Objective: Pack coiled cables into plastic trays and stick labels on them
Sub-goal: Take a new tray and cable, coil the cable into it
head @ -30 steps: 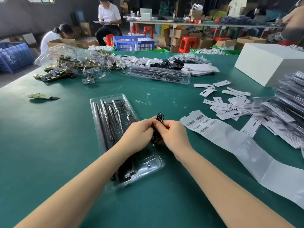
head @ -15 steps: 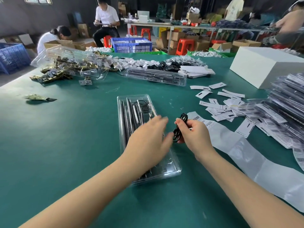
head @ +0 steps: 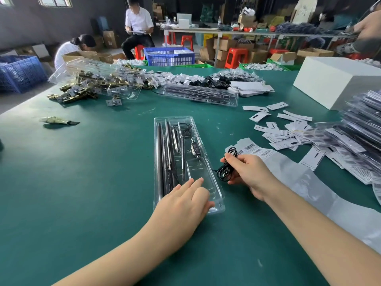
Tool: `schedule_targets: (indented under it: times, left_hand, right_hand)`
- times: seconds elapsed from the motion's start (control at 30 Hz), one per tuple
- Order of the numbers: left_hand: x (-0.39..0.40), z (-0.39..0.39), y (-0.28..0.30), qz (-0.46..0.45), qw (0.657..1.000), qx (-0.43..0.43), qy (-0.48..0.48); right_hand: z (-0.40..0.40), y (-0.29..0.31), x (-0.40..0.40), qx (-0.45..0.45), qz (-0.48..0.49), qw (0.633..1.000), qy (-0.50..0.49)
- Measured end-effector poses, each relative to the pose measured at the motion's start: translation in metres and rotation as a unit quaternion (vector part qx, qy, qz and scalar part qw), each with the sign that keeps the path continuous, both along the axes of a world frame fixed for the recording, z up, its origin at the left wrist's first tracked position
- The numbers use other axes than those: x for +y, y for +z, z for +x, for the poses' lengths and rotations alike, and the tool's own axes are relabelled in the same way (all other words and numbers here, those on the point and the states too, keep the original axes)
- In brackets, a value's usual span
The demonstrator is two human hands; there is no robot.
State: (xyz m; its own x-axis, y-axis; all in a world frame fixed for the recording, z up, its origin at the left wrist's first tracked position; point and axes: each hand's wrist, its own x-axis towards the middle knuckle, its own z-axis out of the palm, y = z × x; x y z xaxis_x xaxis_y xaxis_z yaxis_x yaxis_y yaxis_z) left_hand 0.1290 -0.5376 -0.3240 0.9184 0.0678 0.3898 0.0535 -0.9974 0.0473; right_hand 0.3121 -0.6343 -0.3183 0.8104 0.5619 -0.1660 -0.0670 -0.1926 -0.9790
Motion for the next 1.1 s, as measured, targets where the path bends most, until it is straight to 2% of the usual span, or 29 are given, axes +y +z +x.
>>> schedule_targets:
  times: [0.1, 0.2, 0.37, 0.5, 0.57, 0.67, 0.73, 0.8, 0.93, 1.03, 1.1]
  left_hand:
    - [0.001, -0.002, 0.001, -0.062, 0.997, -0.04, 0.011]
    - [0.004, -0.002, 0.0, -0.079, 0.996, -0.048, 0.004]
    - [0.006, -0.001, -0.002, -0.074, 0.997, -0.036, 0.006]
    - [0.006, -0.001, -0.003, -0.11, 0.991, -0.077, 0.022]
    - [0.005, 0.0, -0.003, -0.124, 0.988, -0.092, 0.025]
    - [0.003, -0.001, -0.002, -0.138, 0.986, -0.087, 0.024]
    - [0.003, -0.002, -0.001, -0.145, 0.986, -0.083, 0.022]
    - [0.003, -0.002, -0.001, -0.142, 0.986, -0.088, 0.018]
    - [0.001, -0.002, 0.0, -0.078, 0.995, -0.063, 0.007]
    - [0.002, -0.004, 0.001, -0.095, 0.995, -0.043, 0.006]
    - [0.003, -0.004, 0.0, -0.094, 0.995, -0.031, 0.013]
  right_hand:
    - [0.004, 0.005, -0.001, 0.032, -0.001, 0.999, 0.032]
    - [0.004, 0.012, -0.001, 0.086, -0.011, 0.992, 0.091]
    - [-0.004, 0.018, 0.01, 0.077, -0.102, 0.974, 0.184]
    - [0.002, 0.03, 0.011, 0.195, -0.13, 0.949, 0.209]
    - [0.003, 0.034, 0.012, 0.209, -0.156, 0.941, 0.214]
    - [-0.006, 0.032, 0.021, 0.111, -0.211, 0.948, 0.211]
    - [-0.015, 0.028, 0.028, 0.036, -0.214, 0.956, 0.196]
    - [-0.023, 0.023, 0.03, -0.028, -0.201, 0.967, 0.156]
    - [-0.033, 0.013, 0.022, -0.152, -0.174, 0.972, 0.035]
    - [-0.039, 0.004, 0.018, -0.187, -0.159, 0.969, 0.02]
    - [-0.037, 0.004, 0.014, -0.159, -0.154, 0.974, 0.048]
